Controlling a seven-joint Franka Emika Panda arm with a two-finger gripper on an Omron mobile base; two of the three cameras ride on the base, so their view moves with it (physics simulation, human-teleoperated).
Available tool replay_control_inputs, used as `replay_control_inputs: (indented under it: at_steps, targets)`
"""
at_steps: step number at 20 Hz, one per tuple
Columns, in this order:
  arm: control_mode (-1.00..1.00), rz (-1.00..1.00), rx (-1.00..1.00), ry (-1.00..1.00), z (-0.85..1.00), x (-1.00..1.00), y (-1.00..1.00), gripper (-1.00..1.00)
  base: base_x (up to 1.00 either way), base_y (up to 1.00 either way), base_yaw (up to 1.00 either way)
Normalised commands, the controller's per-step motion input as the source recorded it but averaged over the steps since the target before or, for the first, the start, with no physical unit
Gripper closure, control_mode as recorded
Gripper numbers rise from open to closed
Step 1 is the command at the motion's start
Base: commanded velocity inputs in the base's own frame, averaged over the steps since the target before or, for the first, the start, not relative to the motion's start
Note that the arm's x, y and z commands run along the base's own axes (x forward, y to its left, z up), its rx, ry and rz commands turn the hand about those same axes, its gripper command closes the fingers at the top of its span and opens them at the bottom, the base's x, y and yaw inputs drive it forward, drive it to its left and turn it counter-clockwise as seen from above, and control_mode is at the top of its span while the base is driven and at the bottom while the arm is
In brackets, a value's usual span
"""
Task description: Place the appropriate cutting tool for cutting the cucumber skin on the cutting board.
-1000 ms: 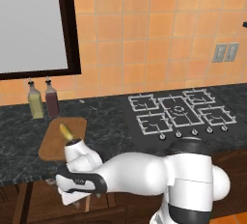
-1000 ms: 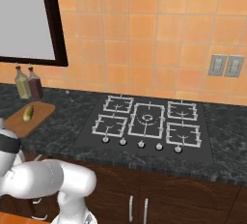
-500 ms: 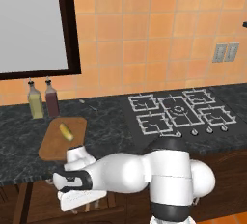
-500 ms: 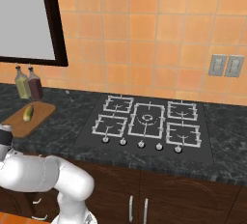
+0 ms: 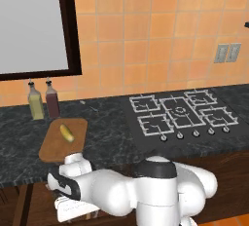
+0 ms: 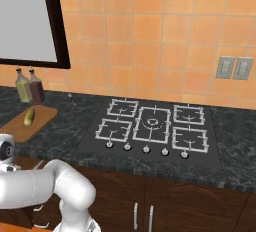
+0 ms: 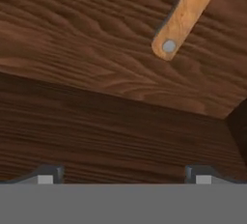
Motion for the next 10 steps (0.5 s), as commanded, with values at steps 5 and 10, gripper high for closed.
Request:
replay_control_inputs:
  at_steps: [5, 10]
  targets:
    - [-1.0, 0.0, 0.03, 0.18, 0.07, -0.8, 0.0, -1.0, 0.0, 0.0, 0.0]
    - [-1.0, 0.0, 0.03, 0.27, 0.24, -0.79, 0.0, -1.0, 0.0, 0.0, 0.0]
